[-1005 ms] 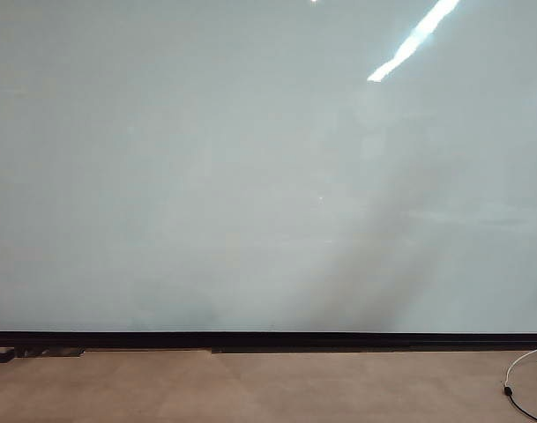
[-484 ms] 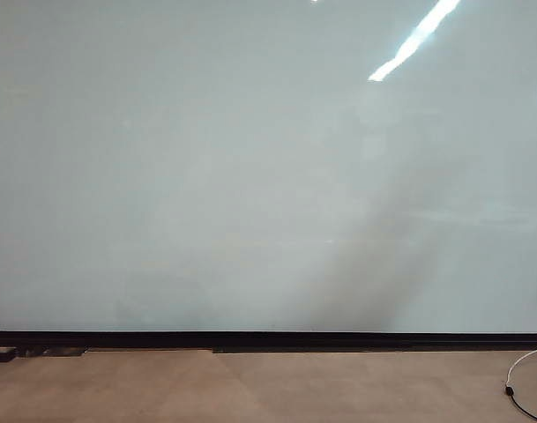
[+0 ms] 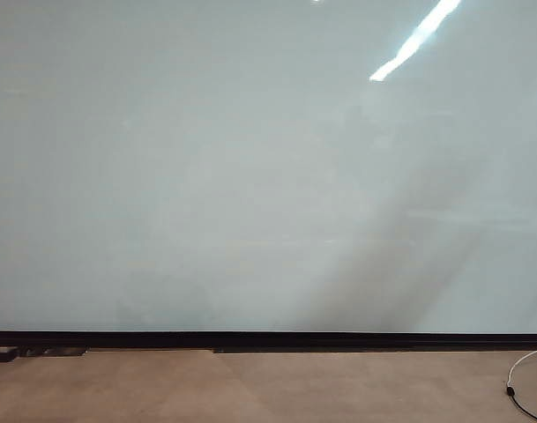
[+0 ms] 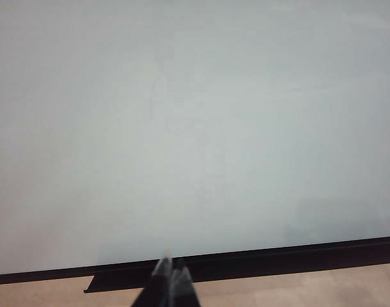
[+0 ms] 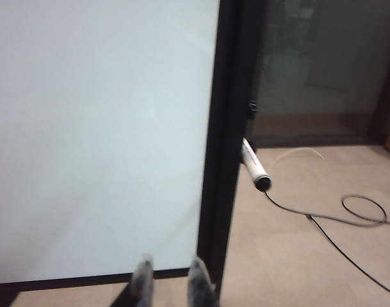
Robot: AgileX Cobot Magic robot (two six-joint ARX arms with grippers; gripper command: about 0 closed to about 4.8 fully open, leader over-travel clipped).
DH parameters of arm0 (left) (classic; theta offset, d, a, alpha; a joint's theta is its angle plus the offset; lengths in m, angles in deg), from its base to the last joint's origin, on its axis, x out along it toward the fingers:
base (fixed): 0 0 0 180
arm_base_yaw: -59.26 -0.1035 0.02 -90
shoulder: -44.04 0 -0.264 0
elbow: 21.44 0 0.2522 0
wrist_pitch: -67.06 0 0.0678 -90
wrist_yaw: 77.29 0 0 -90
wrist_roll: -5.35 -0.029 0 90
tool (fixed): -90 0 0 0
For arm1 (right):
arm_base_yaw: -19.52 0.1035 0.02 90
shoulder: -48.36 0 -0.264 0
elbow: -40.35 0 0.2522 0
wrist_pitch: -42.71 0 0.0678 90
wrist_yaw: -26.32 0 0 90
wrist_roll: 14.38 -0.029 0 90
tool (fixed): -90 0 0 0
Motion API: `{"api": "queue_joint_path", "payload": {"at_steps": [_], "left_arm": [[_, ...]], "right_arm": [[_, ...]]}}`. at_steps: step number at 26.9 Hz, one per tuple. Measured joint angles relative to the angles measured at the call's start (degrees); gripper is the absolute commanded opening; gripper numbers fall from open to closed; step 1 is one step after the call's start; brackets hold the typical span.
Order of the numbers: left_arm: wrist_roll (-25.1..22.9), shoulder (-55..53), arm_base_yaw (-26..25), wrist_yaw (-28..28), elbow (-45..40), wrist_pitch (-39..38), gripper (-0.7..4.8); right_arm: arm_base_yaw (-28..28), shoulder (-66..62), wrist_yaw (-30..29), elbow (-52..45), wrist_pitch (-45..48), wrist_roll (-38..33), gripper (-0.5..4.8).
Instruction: Pick up the pen on the shelf to the right of the whiteboard and draw a straight line.
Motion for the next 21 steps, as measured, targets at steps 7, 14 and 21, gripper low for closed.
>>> {"api": "queue_joint_path", "payload": {"at_steps": [7, 14, 21], "left_arm": [[0.0, 0.0, 0.02, -0.02, 0.0, 0.0, -0.05], [0.0, 0.0, 0.02, -0.02, 0.0, -0.04, -0.05], [0.0, 0.0, 0.0, 0.0, 0.0, 0.0, -0.05]], "right_arm": [[-7.69, -15.02, -5.55, 0.24, 14.32, -1.29, 1.79], [-13.84, -38.64, -14.97, 8.13, 29.22, -0.24, 2.46], [-13.81, -72.17, -19.91, 19.45, 45.29, 2.4, 3.2]]}}
